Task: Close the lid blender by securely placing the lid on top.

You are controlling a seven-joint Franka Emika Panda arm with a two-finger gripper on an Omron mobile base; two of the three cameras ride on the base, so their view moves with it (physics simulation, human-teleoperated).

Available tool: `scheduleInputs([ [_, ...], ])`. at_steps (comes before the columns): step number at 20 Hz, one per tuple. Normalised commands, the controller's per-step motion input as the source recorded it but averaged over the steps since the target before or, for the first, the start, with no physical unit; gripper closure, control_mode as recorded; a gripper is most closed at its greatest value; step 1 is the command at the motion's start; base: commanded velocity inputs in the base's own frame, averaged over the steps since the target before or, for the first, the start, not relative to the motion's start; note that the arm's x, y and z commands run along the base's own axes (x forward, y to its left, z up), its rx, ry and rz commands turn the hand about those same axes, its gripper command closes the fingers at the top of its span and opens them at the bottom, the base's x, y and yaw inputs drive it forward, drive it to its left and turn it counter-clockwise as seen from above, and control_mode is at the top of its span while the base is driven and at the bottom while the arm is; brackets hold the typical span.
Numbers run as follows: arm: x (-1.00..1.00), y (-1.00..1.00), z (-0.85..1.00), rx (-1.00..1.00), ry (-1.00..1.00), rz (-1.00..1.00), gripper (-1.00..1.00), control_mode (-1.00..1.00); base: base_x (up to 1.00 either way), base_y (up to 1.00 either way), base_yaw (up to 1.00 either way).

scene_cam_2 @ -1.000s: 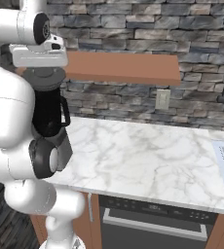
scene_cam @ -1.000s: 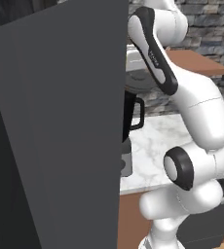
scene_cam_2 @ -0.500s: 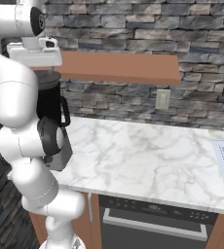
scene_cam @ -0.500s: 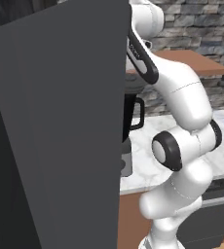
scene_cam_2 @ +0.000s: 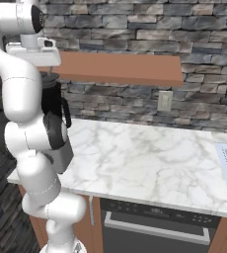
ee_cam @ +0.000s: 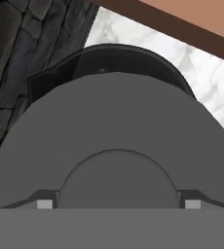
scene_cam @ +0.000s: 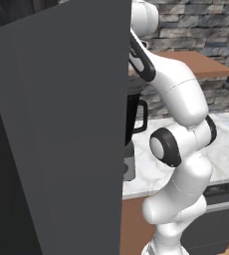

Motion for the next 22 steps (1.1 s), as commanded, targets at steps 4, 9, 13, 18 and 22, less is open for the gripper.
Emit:
scheduleInputs([
  [4, 0.0, 0.04, -0.19, -0.01, -0.07, 0.0, 1.0, -1.0, 0.0, 0.0, 0.0],
  [9, 0.0, 0.0, -0.22, -0.02, -0.11, 0.0, 1.0, -1.0, 0.0, 0.0, 0.0],
  [13, 0.0, 0.0, -0.18, 0.0, -0.12, 0.0, 1.0, -1.0, 0.0, 0.0, 0.0],
  [18, 0.0, 0.04, -0.13, 0.0, -0.06, 0.0, 1.0, -1.0, 0.0, 0.0, 0.0],
  [22, 0.11, 0.17, -0.07, 0.0, -0.02, 0.0, 1.0, -1.0, 0.0, 0.0, 0.0],
])
